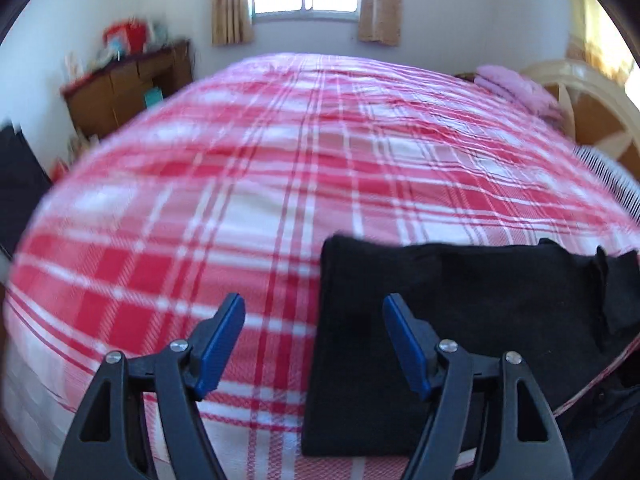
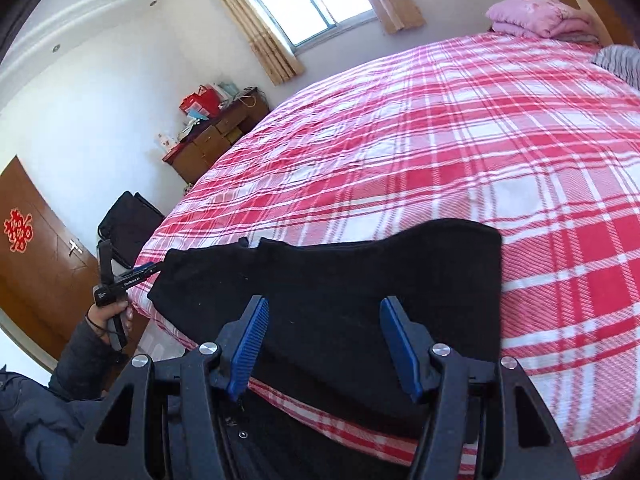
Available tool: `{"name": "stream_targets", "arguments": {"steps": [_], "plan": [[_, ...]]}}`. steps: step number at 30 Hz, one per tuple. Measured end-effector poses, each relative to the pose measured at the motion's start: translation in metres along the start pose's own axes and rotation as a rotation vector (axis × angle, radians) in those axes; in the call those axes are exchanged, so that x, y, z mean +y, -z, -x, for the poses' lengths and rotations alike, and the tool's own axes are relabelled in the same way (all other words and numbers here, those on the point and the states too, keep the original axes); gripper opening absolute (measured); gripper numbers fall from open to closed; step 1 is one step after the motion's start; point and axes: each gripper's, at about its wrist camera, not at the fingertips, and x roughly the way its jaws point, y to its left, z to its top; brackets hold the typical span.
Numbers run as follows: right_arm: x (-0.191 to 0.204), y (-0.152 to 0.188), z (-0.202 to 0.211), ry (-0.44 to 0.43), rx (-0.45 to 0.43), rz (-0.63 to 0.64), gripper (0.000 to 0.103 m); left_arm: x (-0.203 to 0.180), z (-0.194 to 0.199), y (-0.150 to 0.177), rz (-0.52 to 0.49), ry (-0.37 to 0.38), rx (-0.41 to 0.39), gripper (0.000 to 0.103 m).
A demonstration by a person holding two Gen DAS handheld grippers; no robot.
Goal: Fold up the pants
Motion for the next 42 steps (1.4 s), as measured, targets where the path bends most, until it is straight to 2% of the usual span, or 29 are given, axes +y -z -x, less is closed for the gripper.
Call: {"name": "stream_targets", "arguments": {"steps": [2,4,8,12,14,15,16,19,23,24,26,27,28,35,38,42], "plan": [[0.004,0.004,0.000,0.003,-0.005,0.016,0.060,0.006,-0.009,0.006,0.055,0.053,0.013,0.074],[0.008,0.006,-0.003,0.013,-0.006,0.030,0.060,-0.002,-0.008,0.007,0.031,0.061,-0.010,0.075],[0.006,0.010,-0.007,0.019,0.002,0.031,0.060,-0.017,-0.009,0.009,-0.008,0.108,0.007,0.074],[0.002,0.012,-0.009,0.021,0.006,0.013,0.060,-0.026,-0.014,0.010,-0.066,0.090,0.023,0.073],[0.002,0.012,-0.009,0.026,0.004,0.011,0.060,-0.023,-0.014,0.009,-0.079,0.097,0.045,0.068],[0.002,0.012,-0.008,0.031,-0.001,0.011,0.060,-0.018,-0.012,0.008,-0.070,0.107,0.055,0.062],[0.002,0.012,-0.007,0.035,-0.004,0.012,0.060,-0.012,-0.011,0.008,-0.050,0.132,0.070,0.060],[0.002,0.013,-0.005,0.038,-0.015,0.016,0.060,-0.002,-0.008,0.010,-0.015,0.211,0.106,0.058],[-0.001,0.013,-0.008,0.032,-0.013,0.002,0.060,-0.001,-0.011,0.015,0.049,0.267,0.096,0.057],[-0.001,0.014,-0.009,0.033,-0.011,0.001,0.060,-0.005,-0.011,0.015,0.032,0.257,0.093,0.057],[-0.001,0.014,-0.010,0.039,-0.010,0.001,0.060,-0.011,-0.010,0.014,-0.014,0.214,0.089,0.039],[-0.002,0.014,-0.010,0.041,-0.014,0.001,0.060,-0.008,-0.009,0.013,-0.006,0.233,0.094,0.026],[-0.001,0.014,-0.009,0.042,-0.017,0.001,0.060,-0.003,-0.009,0.011,0.035,0.280,0.104,0.022],[-0.005,0.015,-0.011,0.054,-0.018,-0.003,0.060,0.000,-0.003,0.006,0.080,0.332,0.102,0.020],[-0.005,0.016,-0.016,0.093,-0.003,0.012,0.060,0.005,0.008,-0.001,0.146,0.423,0.063,0.019],[-0.004,0.018,-0.020,0.100,0.016,0.026,0.060,-0.005,0.027,-0.012,0.156,0.511,0.003,0.019]]}}
